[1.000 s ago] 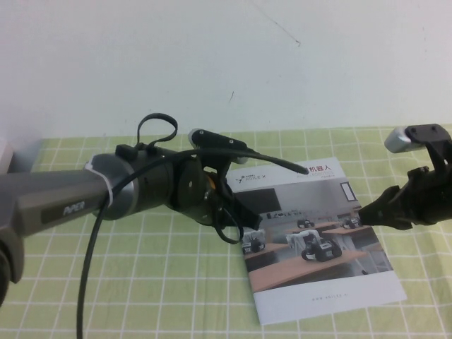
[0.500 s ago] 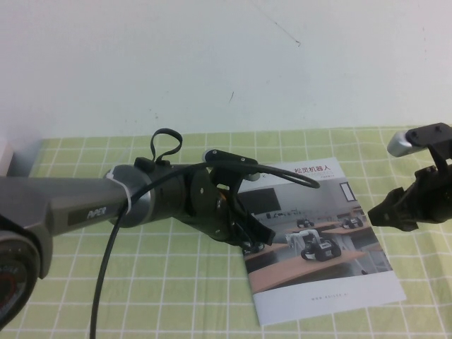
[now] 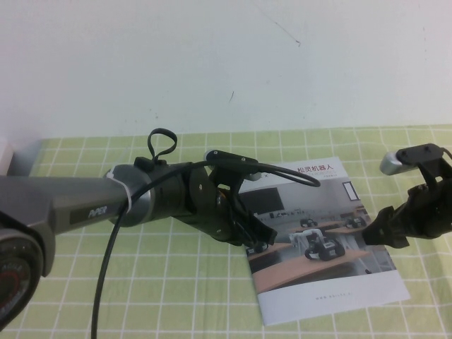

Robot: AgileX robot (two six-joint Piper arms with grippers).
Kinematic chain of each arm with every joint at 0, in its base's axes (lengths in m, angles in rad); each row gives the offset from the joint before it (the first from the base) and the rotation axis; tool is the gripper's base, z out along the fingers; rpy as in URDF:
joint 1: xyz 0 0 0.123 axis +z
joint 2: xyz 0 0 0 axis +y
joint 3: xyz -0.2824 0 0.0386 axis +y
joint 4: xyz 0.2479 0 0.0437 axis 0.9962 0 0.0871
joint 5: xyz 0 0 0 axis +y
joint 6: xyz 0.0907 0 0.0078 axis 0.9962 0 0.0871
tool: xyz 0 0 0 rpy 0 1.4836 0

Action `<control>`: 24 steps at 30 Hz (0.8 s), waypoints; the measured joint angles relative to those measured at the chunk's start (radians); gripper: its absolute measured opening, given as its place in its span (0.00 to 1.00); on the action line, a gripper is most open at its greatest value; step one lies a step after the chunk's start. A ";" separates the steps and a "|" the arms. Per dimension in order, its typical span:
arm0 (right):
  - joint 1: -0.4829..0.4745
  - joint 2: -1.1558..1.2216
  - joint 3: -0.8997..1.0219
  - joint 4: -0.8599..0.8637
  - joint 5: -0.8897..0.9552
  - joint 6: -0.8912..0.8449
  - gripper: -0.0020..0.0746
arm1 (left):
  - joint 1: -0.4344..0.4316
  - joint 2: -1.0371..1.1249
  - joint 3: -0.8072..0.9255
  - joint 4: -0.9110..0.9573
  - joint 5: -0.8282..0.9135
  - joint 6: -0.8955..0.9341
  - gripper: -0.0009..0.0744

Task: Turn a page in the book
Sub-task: Open the closed book

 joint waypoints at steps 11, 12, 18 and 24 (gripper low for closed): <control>0.000 0.053 -0.004 0.067 0.014 0.000 0.70 | 0.003 0.000 -0.002 -0.023 0.006 0.016 0.01; 0.000 0.057 -0.006 0.074 0.024 -0.006 0.70 | 0.003 0.000 -0.002 -0.023 0.006 0.016 0.01; 0.000 0.070 -0.012 0.122 0.048 -0.023 0.70 | 0.003 0.000 -0.002 -0.024 0.006 0.023 0.01; -0.002 0.074 -0.014 0.182 0.053 -0.047 0.70 | 0.003 0.000 -0.002 -0.024 0.007 0.029 0.01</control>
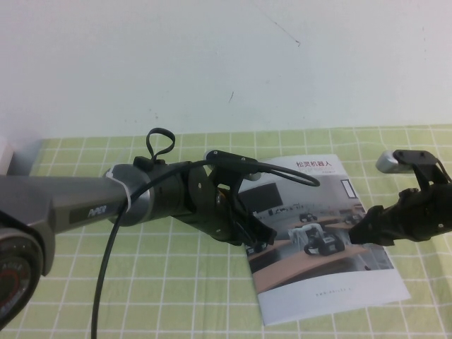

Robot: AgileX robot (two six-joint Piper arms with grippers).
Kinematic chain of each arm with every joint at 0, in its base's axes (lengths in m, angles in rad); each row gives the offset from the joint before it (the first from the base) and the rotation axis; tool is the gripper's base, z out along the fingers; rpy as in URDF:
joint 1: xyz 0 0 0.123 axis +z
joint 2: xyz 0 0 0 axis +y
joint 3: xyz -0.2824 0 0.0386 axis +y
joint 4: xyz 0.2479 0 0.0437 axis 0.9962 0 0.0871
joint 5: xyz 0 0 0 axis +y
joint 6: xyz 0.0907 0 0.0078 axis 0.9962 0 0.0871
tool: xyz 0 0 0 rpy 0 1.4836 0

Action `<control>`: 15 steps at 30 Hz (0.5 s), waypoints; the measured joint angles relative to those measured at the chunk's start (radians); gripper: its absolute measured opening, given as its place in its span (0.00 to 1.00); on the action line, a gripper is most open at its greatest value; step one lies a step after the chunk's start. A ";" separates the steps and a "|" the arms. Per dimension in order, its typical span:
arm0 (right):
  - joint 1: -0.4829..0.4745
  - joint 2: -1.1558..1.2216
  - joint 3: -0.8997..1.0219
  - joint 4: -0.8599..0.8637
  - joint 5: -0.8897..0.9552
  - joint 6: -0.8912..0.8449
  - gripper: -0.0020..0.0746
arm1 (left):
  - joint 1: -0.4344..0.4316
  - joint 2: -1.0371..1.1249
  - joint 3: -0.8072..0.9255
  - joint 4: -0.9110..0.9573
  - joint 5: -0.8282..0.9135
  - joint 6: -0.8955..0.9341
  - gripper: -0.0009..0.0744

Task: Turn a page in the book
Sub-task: Open the closed book

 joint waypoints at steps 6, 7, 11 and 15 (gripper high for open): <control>0.000 0.006 0.000 0.067 0.042 -0.024 0.69 | 0.000 0.000 0.000 -0.001 0.002 0.001 0.01; 0.000 0.006 0.000 0.072 0.046 -0.026 0.68 | 0.000 0.000 0.000 -0.001 0.002 0.001 0.01; 0.000 0.006 0.000 0.102 0.062 -0.047 0.63 | 0.000 0.000 0.000 -0.001 0.002 0.002 0.01; 0.000 0.006 0.000 0.132 0.076 -0.051 0.61 | 0.000 0.000 0.000 -0.001 0.002 -0.001 0.01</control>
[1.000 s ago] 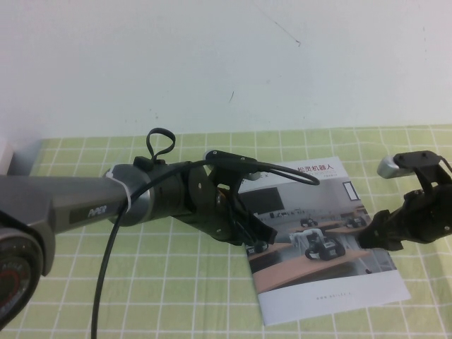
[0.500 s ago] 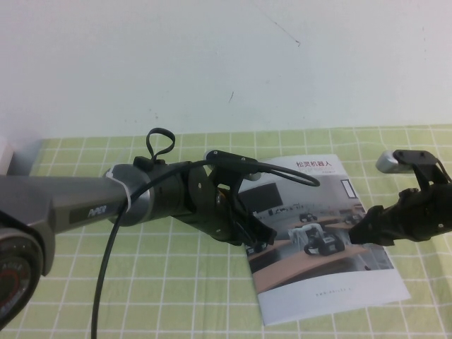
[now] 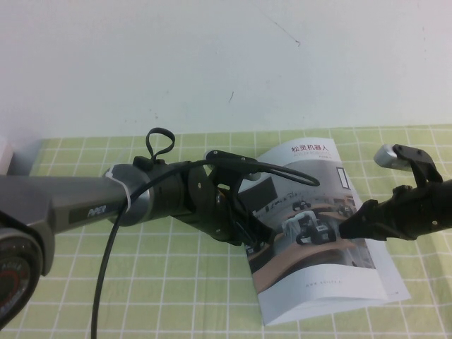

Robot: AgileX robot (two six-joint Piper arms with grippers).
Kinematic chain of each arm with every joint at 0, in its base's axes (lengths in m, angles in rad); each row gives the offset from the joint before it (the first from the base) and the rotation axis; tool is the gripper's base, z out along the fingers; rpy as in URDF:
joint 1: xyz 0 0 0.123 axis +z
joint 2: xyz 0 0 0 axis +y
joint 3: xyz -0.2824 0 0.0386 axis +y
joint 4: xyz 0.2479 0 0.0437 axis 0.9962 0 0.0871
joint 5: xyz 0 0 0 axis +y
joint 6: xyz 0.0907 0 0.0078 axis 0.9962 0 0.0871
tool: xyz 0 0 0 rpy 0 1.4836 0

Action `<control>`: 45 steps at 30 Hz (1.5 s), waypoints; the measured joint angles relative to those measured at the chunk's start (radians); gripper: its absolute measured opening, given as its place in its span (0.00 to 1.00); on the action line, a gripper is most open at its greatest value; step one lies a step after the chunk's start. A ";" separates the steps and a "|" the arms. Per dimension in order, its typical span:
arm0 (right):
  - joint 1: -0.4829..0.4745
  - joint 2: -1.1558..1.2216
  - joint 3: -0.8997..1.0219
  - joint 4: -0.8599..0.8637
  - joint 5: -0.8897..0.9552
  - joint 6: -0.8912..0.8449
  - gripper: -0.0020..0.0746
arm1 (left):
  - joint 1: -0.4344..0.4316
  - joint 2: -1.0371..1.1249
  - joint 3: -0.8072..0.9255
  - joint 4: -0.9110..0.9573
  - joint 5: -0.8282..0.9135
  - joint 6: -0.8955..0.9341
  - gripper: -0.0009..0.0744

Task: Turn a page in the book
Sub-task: Open the closed book

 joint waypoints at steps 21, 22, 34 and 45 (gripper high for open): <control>0.000 0.000 0.000 0.114 0.019 -0.004 0.70 | 0.000 0.000 0.000 -0.004 0.004 0.012 0.01; 0.000 0.000 0.000 0.125 0.026 -0.006 0.70 | 0.000 0.000 0.000 -0.004 0.004 0.012 0.01; 0.000 0.000 0.000 0.247 0.106 -0.053 0.70 | 0.001 0.000 -0.002 -0.004 0.011 0.014 0.01; 0.000 0.000 0.000 0.253 0.173 -0.088 0.70 | 0.001 0.000 -0.002 -0.004 0.011 0.024 0.01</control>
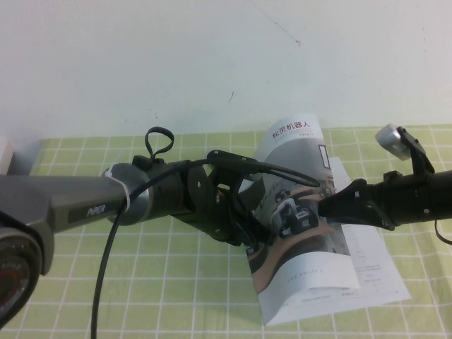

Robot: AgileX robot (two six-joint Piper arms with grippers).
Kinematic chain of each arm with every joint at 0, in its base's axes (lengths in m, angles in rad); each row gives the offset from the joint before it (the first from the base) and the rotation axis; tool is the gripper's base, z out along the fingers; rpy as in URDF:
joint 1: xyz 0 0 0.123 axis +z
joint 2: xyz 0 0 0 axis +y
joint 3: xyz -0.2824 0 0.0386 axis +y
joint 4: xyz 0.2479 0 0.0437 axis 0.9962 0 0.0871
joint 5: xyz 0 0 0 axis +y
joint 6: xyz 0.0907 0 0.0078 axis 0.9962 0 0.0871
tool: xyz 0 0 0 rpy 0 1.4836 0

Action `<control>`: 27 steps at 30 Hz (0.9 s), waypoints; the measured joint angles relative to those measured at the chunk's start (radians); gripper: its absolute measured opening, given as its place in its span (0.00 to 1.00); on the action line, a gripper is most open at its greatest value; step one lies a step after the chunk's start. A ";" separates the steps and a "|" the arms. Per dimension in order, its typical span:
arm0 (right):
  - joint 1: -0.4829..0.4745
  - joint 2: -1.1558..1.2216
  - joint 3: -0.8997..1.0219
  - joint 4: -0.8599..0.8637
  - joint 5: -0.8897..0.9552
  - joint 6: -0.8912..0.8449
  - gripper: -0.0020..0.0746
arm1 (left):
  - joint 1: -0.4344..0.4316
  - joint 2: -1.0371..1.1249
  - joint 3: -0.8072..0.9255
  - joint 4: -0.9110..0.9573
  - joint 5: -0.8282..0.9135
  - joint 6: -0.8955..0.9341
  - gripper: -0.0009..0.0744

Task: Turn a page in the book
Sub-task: Open the closed book

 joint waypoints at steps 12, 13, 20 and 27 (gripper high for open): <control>0.000 0.052 -0.001 0.058 0.069 -0.029 0.67 | 0.000 0.000 0.000 -0.002 0.000 0.000 0.01; 0.000 0.066 -0.001 0.079 0.089 -0.037 0.67 | 0.000 0.000 0.000 -0.002 0.000 0.002 0.01; -0.004 0.178 -0.002 0.210 0.232 -0.119 0.62 | 0.002 0.000 0.000 -0.002 0.004 0.006 0.01; -0.006 0.200 -0.005 0.211 0.220 -0.144 0.53 | 0.002 0.000 0.000 -0.002 0.006 0.006 0.01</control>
